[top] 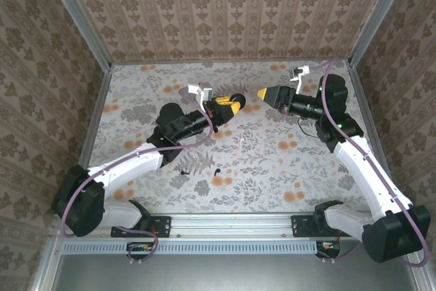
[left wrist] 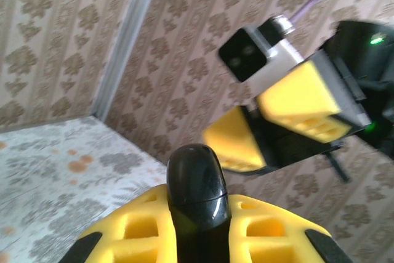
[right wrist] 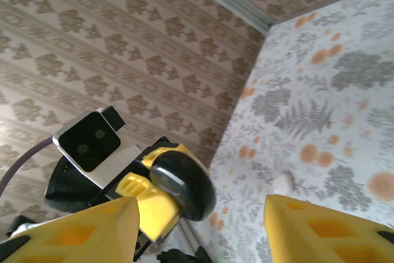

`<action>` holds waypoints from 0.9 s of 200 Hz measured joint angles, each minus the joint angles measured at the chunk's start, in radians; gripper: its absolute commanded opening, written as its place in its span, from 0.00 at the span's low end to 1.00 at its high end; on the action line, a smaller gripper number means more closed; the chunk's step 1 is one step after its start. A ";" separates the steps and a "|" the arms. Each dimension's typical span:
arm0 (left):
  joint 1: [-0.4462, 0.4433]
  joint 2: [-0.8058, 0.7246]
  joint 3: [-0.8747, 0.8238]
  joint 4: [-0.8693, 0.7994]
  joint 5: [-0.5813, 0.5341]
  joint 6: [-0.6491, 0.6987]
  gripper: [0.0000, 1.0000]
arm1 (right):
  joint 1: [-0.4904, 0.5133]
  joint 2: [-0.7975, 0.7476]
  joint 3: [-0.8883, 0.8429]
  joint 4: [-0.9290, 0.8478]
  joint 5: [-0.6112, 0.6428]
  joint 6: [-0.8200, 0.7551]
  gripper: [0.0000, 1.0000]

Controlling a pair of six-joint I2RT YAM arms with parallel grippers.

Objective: Insert wireless bluetooth earbuds into charging case

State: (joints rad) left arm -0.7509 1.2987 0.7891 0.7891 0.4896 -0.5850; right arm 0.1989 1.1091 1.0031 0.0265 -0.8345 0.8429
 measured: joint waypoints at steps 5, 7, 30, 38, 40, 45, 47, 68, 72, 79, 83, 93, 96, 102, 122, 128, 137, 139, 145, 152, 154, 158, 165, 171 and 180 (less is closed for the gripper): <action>0.000 -0.005 0.008 0.000 0.014 -0.008 0.03 | 0.003 0.005 0.000 0.022 -0.012 0.006 0.56; 0.000 -0.007 0.012 0.000 0.021 -0.013 0.03 | 0.004 0.007 0.000 0.030 -0.016 0.008 0.56; 0.000 -0.025 0.039 0.001 0.074 -0.053 0.03 | 0.029 0.020 0.000 0.104 -0.048 0.025 0.55; 0.000 -0.027 0.046 0.003 0.088 -0.069 0.03 | 0.044 0.022 0.000 0.124 -0.060 0.026 0.54; 0.000 -0.027 0.047 0.004 0.090 -0.071 0.03 | 0.048 0.023 0.000 0.128 -0.062 0.026 0.54; 0.000 -0.027 0.051 0.004 0.095 -0.079 0.03 | 0.058 0.023 0.000 0.140 -0.067 0.026 0.54; 0.000 -0.028 0.053 0.004 0.096 -0.082 0.03 | 0.062 0.024 0.000 0.145 -0.069 0.026 0.54; 0.000 -0.027 0.062 0.003 0.124 -0.108 0.03 | 0.098 0.025 0.004 0.167 -0.086 0.021 0.49; 0.000 -0.027 0.063 0.003 0.129 -0.112 0.03 | 0.105 0.025 0.006 0.168 -0.089 0.018 0.48; 0.000 -0.028 0.065 0.003 0.136 -0.119 0.03 | 0.114 0.025 0.010 0.169 -0.092 0.014 0.46; 0.000 -0.029 0.066 0.003 0.140 -0.121 0.03 | 0.118 0.026 0.012 0.169 -0.093 0.013 0.44; 0.000 -0.029 0.069 0.003 0.149 -0.130 0.03 | 0.128 0.026 0.017 0.169 -0.096 0.001 0.42; 0.000 -0.029 0.069 0.003 0.151 -0.131 0.03 | 0.129 0.026 0.018 0.170 -0.097 0.000 0.41; 0.000 -0.031 0.070 0.003 0.158 -0.136 0.03 | 0.132 0.026 0.020 0.171 -0.098 -0.003 0.39; 0.000 -0.031 0.071 0.003 0.174 -0.150 0.03 | 0.137 0.029 0.024 0.175 -0.102 -0.007 0.33; 0.000 -0.031 0.071 0.002 0.176 -0.154 0.03 | 0.140 0.032 0.025 0.179 -0.106 -0.008 0.31; 0.002 -0.031 0.071 0.001 0.181 -0.161 0.03 | 0.140 0.036 0.025 0.184 -0.109 -0.010 0.27; 0.003 -0.031 0.071 0.001 0.182 -0.162 0.03 | 0.140 0.037 0.025 0.185 -0.109 -0.011 0.26; 0.006 -0.031 0.071 0.001 0.186 -0.166 0.03 | 0.140 0.039 0.026 0.189 -0.109 -0.012 0.22; 0.007 -0.032 0.071 0.001 0.189 -0.172 0.04 | 0.140 0.041 0.027 0.195 -0.109 -0.014 0.19; 0.008 -0.032 0.071 0.001 0.190 -0.173 0.04 | 0.140 0.042 0.027 0.196 -0.110 -0.021 0.18; 0.008 -0.033 0.071 0.000 0.189 -0.176 0.05 | 0.140 0.043 0.027 0.200 -0.111 -0.018 0.16; 0.009 -0.037 0.071 -0.002 0.189 -0.179 0.07 | 0.140 0.045 0.028 0.204 -0.114 -0.024 0.14; 0.011 -0.041 0.071 -0.006 0.191 -0.179 0.09 | 0.140 0.045 0.028 0.208 -0.116 -0.026 0.12; 0.011 -0.051 0.072 -0.023 0.192 -0.175 0.14 | 0.143 0.045 0.029 0.211 -0.119 -0.033 0.10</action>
State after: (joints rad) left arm -0.7395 1.2476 0.8612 0.7666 0.6815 -0.7605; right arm 0.3420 1.1542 1.0317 0.2371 -0.9531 0.8101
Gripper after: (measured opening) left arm 0.165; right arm 0.183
